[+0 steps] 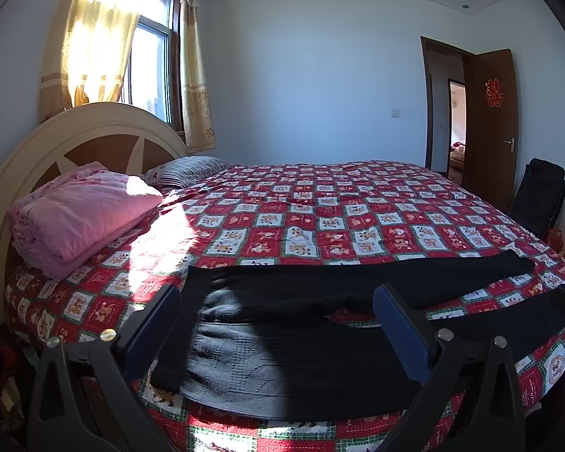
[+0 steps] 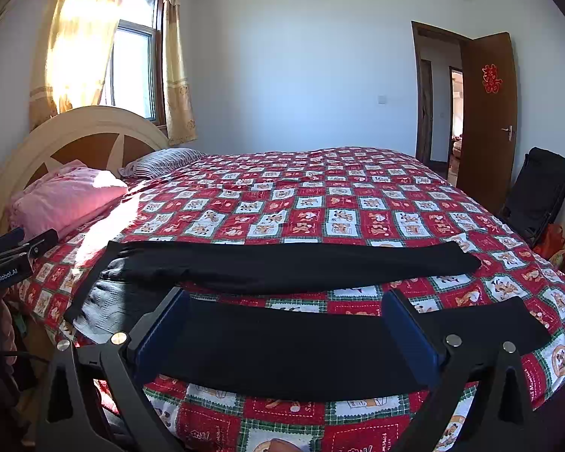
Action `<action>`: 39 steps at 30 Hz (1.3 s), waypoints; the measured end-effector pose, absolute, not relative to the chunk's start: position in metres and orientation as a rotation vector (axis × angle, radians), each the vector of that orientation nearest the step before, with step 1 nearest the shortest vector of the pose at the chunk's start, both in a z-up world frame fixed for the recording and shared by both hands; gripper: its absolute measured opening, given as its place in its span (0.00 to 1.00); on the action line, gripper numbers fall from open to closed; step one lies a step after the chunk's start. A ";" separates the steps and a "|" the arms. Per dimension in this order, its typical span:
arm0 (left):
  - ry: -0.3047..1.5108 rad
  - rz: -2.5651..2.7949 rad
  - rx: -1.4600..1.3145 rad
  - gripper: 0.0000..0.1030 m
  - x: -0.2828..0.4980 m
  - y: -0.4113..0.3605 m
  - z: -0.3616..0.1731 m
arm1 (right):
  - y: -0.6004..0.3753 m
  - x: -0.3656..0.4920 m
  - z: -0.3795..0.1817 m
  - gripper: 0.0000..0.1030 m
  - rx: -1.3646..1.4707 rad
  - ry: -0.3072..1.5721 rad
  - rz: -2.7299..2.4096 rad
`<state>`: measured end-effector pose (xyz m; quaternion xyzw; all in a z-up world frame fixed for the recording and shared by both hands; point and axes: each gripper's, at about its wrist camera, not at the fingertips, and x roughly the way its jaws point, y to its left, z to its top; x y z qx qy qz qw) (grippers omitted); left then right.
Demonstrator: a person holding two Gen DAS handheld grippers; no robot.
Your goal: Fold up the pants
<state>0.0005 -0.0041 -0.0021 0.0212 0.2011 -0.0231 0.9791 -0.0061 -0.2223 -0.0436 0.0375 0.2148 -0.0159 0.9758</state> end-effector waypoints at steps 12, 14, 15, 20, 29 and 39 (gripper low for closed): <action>0.407 -0.053 0.042 1.00 0.001 -0.004 -0.003 | -0.224 -0.004 -0.045 0.99 0.078 0.437 -0.040; 0.408 -0.055 0.043 1.00 0.001 -0.004 -0.005 | -0.224 -0.004 -0.045 0.99 0.077 0.435 -0.041; 0.409 -0.055 0.043 1.00 0.001 -0.003 -0.006 | -0.225 -0.004 -0.045 0.99 0.078 0.435 -0.041; 0.408 -0.055 0.043 1.00 0.001 -0.004 -0.006 | -0.225 -0.004 -0.046 0.99 0.080 0.437 -0.042; 0.410 -0.055 0.046 1.00 0.001 -0.004 -0.007 | -0.226 -0.004 -0.046 0.99 0.079 0.440 -0.042; 0.411 -0.056 0.045 1.00 0.001 -0.005 -0.008 | -0.224 -0.004 -0.048 0.99 0.076 0.445 -0.042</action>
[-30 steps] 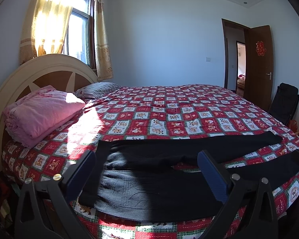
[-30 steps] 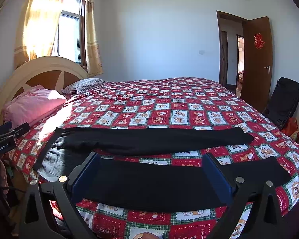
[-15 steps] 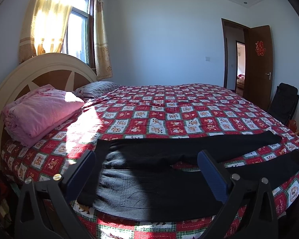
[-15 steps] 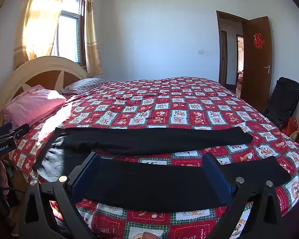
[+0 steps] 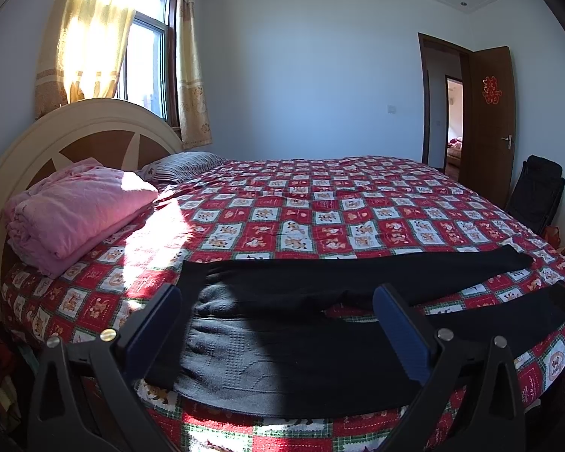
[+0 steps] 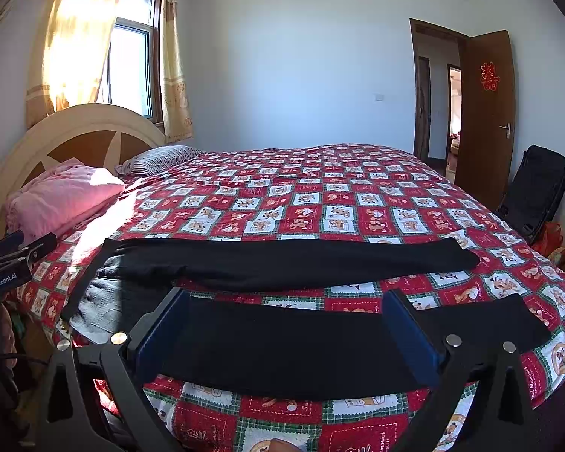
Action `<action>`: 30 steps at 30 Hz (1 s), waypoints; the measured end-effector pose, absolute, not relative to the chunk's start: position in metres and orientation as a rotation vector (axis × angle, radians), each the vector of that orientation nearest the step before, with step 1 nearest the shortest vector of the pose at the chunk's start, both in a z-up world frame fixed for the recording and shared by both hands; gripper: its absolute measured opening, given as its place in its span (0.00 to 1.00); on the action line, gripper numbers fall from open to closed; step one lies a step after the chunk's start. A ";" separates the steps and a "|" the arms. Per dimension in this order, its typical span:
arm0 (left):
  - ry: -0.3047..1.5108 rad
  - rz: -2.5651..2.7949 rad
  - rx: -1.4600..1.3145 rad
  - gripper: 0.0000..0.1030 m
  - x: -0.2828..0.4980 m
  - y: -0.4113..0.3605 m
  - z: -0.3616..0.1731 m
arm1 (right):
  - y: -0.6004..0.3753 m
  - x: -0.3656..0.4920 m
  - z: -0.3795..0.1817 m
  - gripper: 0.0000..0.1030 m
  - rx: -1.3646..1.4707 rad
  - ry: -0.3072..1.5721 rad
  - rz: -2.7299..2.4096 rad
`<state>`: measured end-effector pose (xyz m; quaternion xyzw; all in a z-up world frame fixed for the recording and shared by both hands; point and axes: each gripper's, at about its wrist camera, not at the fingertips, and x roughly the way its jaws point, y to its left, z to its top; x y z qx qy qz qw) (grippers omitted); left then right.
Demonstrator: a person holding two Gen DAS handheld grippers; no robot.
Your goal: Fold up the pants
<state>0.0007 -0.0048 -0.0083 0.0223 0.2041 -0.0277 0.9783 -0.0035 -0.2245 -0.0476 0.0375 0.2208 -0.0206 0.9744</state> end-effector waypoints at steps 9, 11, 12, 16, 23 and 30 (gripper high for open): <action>0.416 -0.058 0.043 1.00 0.000 -0.007 -0.014 | -0.225 -0.003 -0.048 0.99 0.076 0.446 -0.045; 0.416 -0.057 0.043 1.00 -0.001 -0.006 -0.015 | -0.226 -0.002 -0.049 0.99 0.078 0.446 -0.048; 0.418 -0.057 0.042 1.00 -0.001 -0.006 -0.016 | -0.227 -0.002 -0.049 0.99 0.078 0.446 -0.050; 0.426 -0.057 0.037 1.00 0.002 -0.005 -0.018 | -0.230 -0.002 -0.048 0.99 0.080 0.446 -0.057; 0.445 -0.064 0.034 1.00 0.006 -0.005 -0.021 | -0.232 0.001 -0.051 0.99 0.080 0.456 -0.064; 0.476 -0.084 0.020 1.00 0.016 -0.003 -0.029 | -0.233 0.007 -0.058 0.99 0.079 0.473 -0.062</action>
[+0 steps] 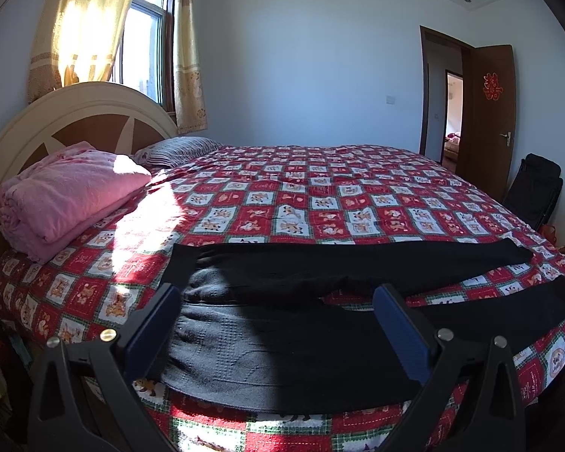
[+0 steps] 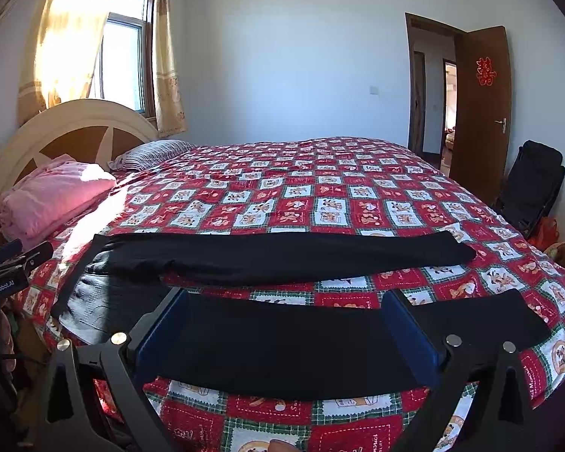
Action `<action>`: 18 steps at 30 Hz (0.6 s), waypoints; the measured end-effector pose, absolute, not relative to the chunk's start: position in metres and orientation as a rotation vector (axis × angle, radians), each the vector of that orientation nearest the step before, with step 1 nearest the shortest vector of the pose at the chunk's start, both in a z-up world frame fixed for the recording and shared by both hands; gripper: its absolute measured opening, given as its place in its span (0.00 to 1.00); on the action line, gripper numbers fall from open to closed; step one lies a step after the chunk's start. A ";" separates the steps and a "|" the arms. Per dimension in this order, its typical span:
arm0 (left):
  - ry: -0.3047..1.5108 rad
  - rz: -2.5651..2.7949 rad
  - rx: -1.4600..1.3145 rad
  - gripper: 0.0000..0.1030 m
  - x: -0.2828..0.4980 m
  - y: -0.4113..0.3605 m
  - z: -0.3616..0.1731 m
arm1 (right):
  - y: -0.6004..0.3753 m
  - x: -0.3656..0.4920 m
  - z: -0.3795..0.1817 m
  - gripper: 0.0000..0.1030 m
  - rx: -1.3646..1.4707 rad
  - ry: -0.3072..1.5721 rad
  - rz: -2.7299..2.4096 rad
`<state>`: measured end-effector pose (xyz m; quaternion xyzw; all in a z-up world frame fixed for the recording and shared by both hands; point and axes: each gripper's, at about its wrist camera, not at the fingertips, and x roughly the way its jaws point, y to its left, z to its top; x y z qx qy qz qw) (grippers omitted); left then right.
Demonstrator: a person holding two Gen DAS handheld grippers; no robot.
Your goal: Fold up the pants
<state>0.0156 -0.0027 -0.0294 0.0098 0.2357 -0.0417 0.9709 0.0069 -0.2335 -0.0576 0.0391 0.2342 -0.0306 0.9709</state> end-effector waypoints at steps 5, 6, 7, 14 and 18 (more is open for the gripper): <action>0.496 -0.084 0.046 1.00 0.034 0.004 -0.047 | -0.238 0.017 -0.068 0.99 0.108 0.512 -0.026; 0.502 -0.073 0.055 1.00 0.041 0.009 -0.050 | -0.242 0.021 -0.073 0.99 0.123 0.527 -0.019; 0.508 -0.052 0.056 1.00 0.050 0.016 -0.055 | -0.246 0.026 -0.079 0.99 0.146 0.552 -0.018; 0.606 0.071 0.035 1.00 0.134 0.087 -0.086 | -0.275 0.049 -0.112 0.99 0.225 0.599 -0.065; 0.639 0.099 0.063 1.00 0.175 0.109 -0.093 | -0.284 0.064 -0.124 0.99 0.129 0.662 -0.123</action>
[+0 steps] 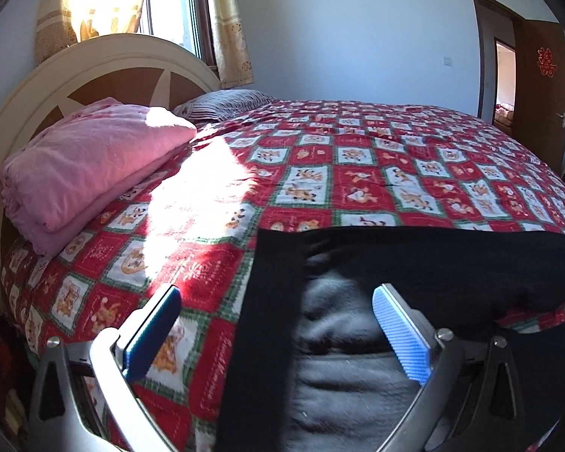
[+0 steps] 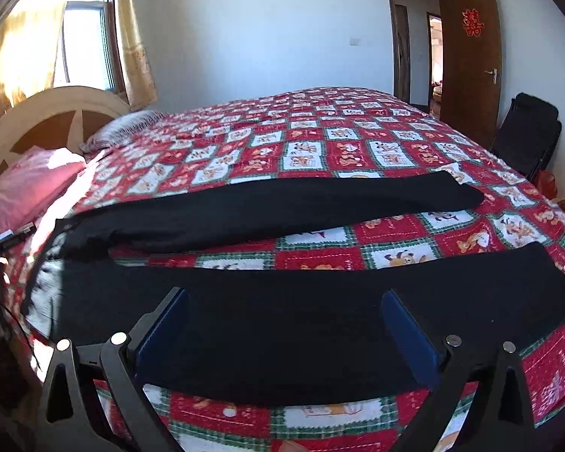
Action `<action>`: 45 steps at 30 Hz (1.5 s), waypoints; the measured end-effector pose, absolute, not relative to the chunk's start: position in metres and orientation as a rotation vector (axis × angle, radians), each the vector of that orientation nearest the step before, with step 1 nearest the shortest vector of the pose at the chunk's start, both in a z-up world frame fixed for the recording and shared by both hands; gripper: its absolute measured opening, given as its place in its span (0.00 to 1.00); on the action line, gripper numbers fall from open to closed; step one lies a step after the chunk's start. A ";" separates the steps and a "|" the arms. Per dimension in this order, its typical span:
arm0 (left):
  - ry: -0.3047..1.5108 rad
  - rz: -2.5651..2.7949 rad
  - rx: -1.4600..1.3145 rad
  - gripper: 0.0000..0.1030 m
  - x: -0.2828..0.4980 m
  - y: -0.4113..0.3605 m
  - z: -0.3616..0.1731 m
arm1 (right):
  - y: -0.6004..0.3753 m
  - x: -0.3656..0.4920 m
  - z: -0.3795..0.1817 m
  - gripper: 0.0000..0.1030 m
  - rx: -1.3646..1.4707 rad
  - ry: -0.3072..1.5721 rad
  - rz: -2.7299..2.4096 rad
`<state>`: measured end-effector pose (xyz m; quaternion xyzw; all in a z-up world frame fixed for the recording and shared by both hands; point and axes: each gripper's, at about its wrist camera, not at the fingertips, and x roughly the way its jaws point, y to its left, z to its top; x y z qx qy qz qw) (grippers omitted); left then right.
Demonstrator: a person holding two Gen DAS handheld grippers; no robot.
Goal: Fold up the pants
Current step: 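Lower the left gripper onto the pants waistband and close on it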
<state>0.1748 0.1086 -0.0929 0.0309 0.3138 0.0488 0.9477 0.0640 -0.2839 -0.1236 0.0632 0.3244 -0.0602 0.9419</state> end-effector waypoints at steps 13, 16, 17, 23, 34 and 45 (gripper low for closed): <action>0.818 0.026 -0.001 0.78 0.280 0.146 -0.139 | -0.340 0.115 -0.127 0.99 0.140 0.754 -0.115; 0.844 -0.003 -0.012 0.72 0.287 0.148 -0.145 | -0.356 0.128 -0.126 0.95 0.132 0.756 -0.143; 0.846 -0.020 -0.018 0.70 0.289 0.149 -0.145 | -0.363 0.133 -0.127 0.84 0.129 0.764 -0.155; 0.865 -0.091 -0.035 0.46 0.296 0.143 -0.144 | -0.402 0.157 -0.128 0.66 0.147 0.802 -0.187; 0.907 -0.155 -0.073 0.49 0.309 0.144 -0.152 | -0.451 0.182 -0.136 0.64 0.154 0.844 -0.265; 0.888 -0.194 -0.035 0.30 0.309 0.137 -0.150 | -0.551 0.230 -0.125 0.63 0.182 0.866 -0.395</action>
